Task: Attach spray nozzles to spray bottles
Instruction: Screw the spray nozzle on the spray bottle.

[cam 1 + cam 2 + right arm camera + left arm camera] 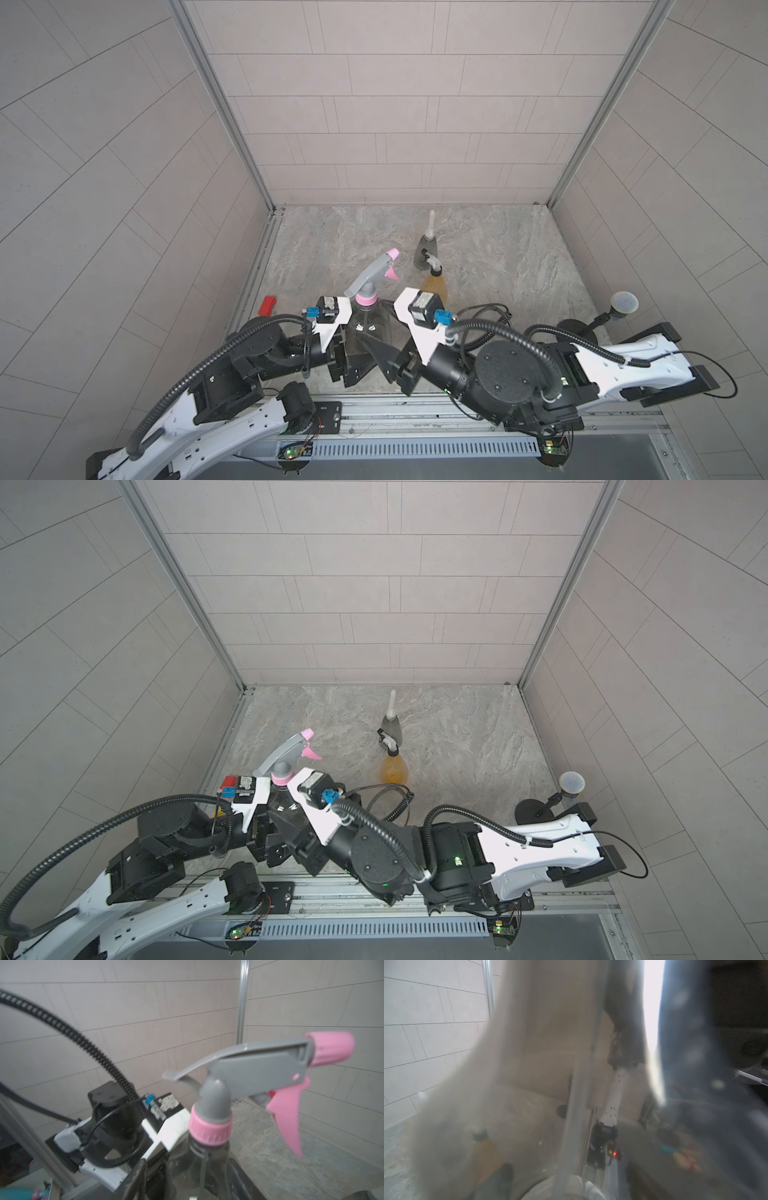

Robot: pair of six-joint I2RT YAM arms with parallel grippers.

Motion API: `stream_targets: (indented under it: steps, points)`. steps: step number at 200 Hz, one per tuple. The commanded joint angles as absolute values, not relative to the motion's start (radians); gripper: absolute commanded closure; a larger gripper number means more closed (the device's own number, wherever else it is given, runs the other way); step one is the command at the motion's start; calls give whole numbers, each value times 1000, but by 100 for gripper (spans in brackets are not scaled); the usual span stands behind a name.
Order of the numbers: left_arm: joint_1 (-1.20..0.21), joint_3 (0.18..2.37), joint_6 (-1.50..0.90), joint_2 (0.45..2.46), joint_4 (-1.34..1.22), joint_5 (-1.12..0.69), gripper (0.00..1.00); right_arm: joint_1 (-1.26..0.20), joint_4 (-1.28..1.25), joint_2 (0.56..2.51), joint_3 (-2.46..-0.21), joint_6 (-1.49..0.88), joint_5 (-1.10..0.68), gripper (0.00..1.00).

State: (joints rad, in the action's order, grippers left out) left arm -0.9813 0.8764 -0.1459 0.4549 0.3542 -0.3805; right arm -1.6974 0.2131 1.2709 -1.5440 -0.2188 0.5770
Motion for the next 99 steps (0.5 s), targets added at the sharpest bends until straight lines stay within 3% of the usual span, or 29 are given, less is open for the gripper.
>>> stream_targets:
  steps: [1, 29, 71, 99]
  points:
    - [-973, 902, -161, 437, 317, -400, 100, -1706, 206, 1156, -1497, -133, 398, 28]
    - [-973, 904, -159, 441, 325, -476, 100, -1628, 292, 1084, -1515, -116, 212, 20]
    - [-972, 907, -165, 456, 334, -577, 100, -1262, 339, 1111, -1602, -222, -265, 14]
    - [-972, 912, -165, 453, 343, -605, 100, -1173, 322, 1156, -1641, -267, -367, 12]
